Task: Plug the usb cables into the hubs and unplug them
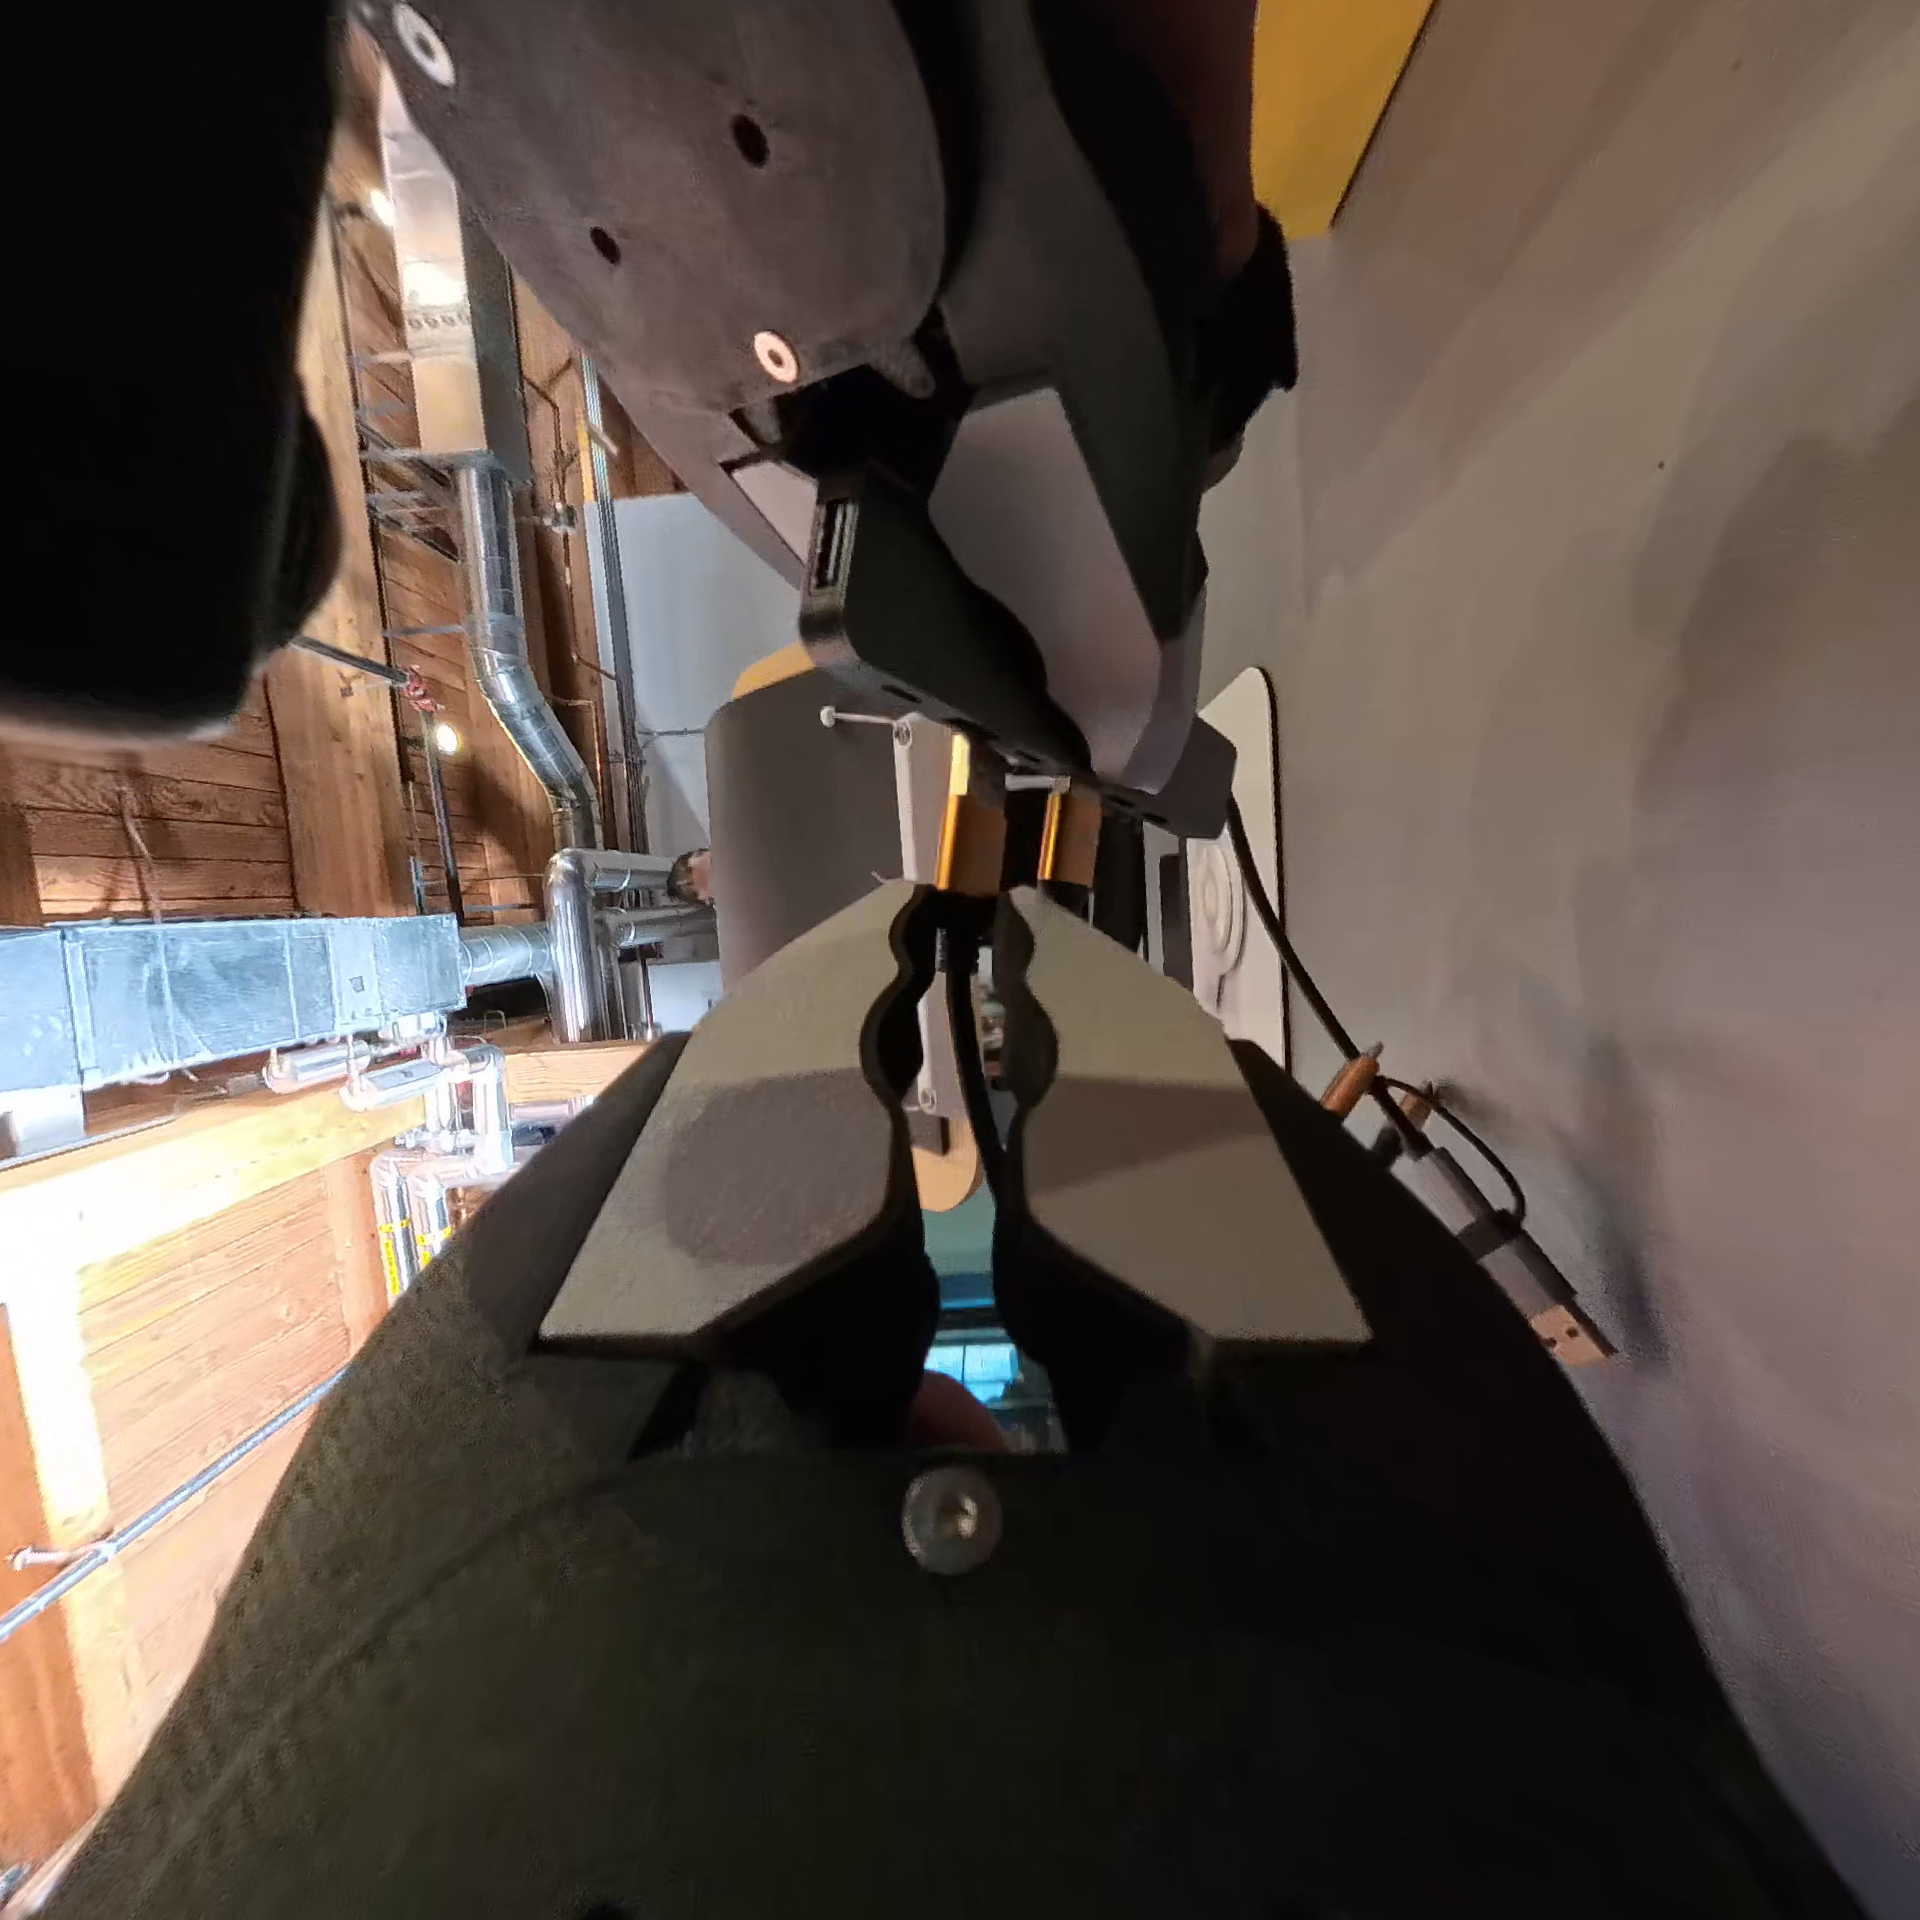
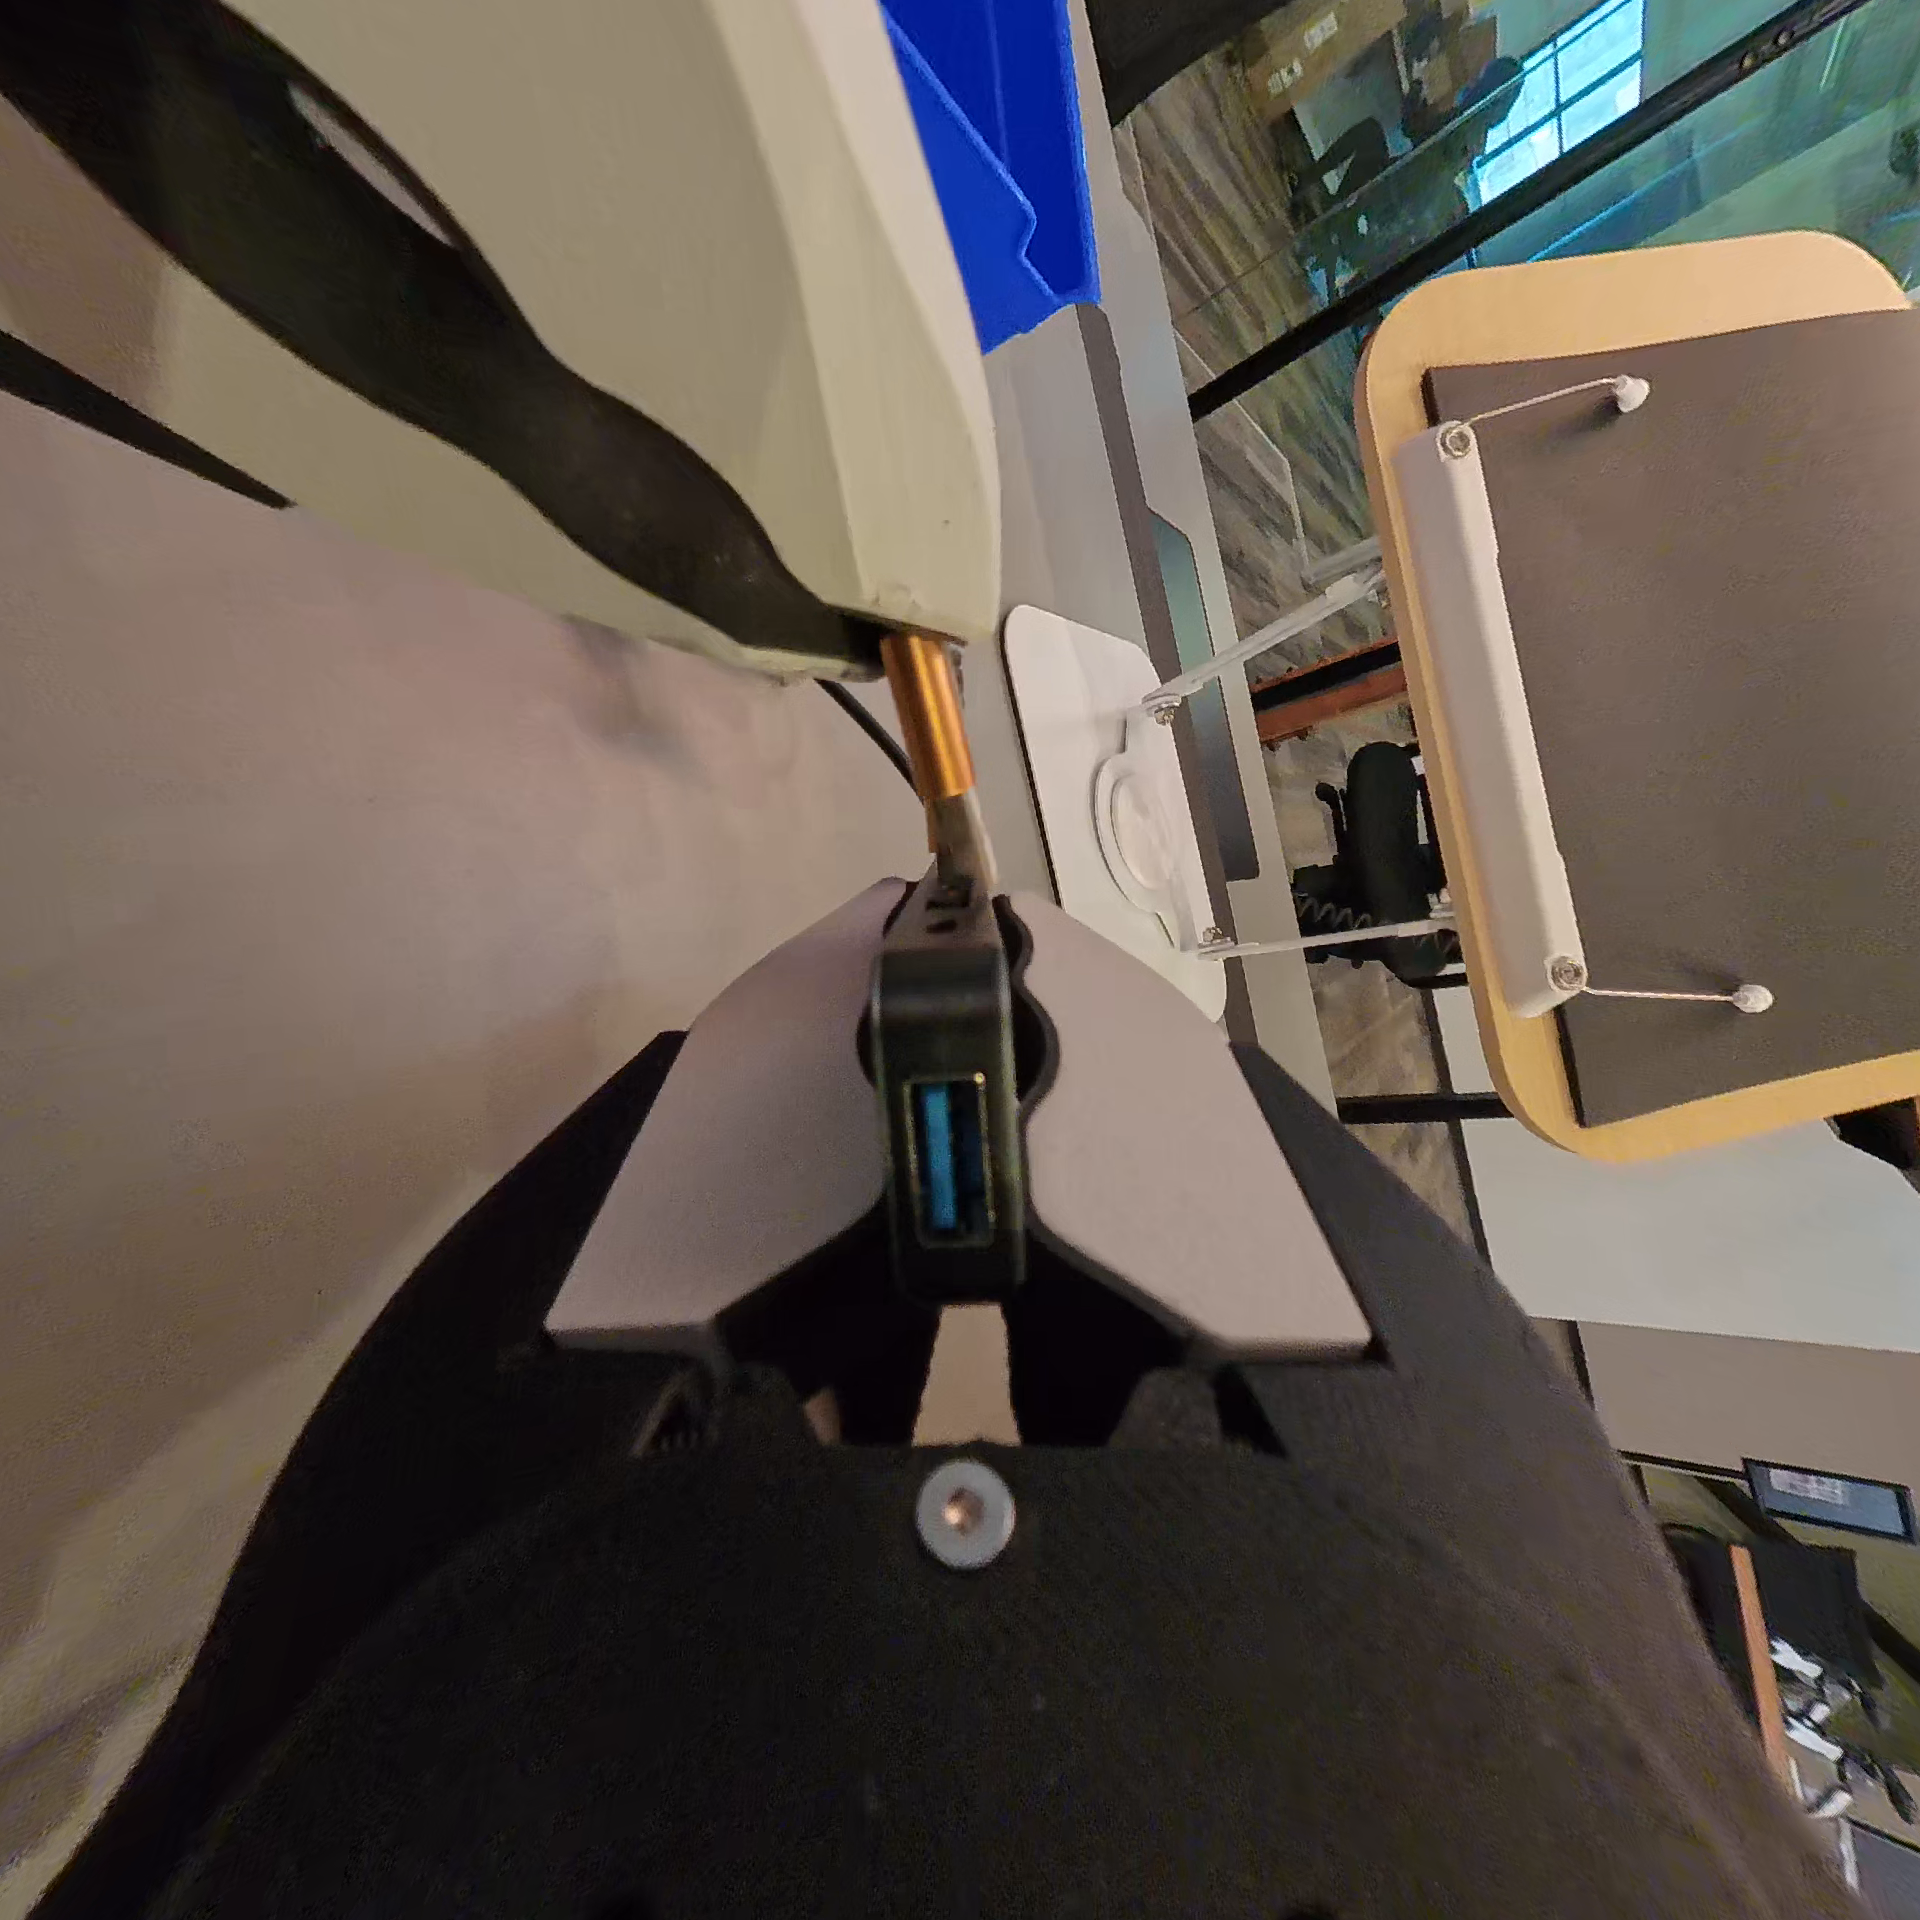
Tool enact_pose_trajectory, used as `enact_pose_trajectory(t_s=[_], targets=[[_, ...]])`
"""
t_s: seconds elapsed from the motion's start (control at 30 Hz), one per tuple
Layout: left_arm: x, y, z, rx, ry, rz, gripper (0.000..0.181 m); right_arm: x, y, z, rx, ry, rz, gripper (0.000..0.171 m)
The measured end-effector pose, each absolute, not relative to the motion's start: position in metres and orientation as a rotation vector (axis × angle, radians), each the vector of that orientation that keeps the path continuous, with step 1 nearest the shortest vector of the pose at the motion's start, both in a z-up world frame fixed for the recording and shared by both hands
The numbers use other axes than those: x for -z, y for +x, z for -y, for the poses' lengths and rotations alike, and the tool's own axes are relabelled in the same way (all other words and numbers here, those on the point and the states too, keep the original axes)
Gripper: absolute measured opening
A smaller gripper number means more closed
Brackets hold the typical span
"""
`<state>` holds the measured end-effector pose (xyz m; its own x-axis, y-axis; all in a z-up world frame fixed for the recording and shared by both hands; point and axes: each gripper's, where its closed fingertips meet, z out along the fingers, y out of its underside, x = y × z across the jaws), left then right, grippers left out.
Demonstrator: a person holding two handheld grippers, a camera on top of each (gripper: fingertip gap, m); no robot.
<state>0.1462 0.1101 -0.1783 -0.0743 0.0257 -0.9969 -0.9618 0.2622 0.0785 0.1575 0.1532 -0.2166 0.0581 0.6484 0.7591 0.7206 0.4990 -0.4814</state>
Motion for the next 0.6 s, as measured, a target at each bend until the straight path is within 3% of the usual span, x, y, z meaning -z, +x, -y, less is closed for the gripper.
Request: enact_pose_trajectory(t_s=[0.6], targets=[[0.18, 0.154, -0.095, -0.944, -0.868, -1.484, 0.008, 0.215, 0.158, -0.149, 0.11, -1.113, 1.674, 0.012]])
